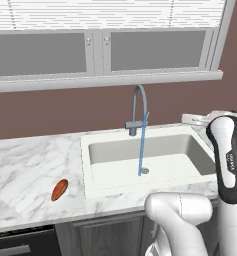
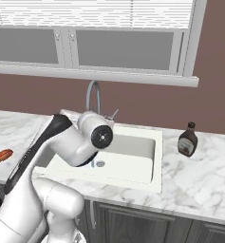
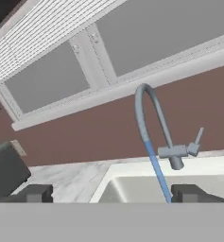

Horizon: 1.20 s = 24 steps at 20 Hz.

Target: Turn on the sink faucet. Then move the sweet potato from the counter to the sink. Turn off the sink. Move the vegetable from the sink to the pot next to the stove. Finally move the pot to the front center burner.

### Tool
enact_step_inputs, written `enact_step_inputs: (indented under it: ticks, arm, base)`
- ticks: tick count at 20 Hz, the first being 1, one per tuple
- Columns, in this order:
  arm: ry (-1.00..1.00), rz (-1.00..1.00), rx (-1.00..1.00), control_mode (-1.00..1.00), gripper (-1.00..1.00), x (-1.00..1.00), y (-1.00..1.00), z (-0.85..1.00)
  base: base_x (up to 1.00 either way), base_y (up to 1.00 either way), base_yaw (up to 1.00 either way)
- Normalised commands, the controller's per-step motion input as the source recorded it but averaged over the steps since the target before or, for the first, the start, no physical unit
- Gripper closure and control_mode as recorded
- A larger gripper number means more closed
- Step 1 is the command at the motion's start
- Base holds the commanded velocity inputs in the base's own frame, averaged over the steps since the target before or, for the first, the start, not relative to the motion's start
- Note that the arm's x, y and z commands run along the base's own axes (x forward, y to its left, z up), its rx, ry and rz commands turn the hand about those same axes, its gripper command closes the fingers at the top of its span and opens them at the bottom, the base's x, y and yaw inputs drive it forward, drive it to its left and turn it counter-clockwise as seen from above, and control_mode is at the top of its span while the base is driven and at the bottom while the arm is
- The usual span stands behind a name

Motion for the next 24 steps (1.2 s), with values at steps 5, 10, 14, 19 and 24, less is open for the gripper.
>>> enact_step_inputs:
  ticks: [5, 10, 14, 19, 24]
  arm:
    - [0.29, 0.0, -0.15, -1.0, -1.0, -0.74, 0.6, 0.26]
    - [0.28, 0.0, -0.23, -1.0, -1.0, -0.67, 0.84, 0.0]
    - [0.24, -0.01, -0.2, -1.0, -1.0, -0.67, 0.89, -0.09]
    - [0.22, -0.04, -0.17, -1.0, -1.0, -0.55, 0.91, -0.14]
    - [0.13, 0.0, -0.07, -1.0, -1.0, -0.39, 0.78, -0.11]
  base:
    - [0.0, 0.0, 0.0]
    - [0.0, 0.0, 0.0]
    - [0.0, 0.0, 0.0]
    - [0.0, 0.0, 0.0]
    - [0.0, 0.0, 0.0]
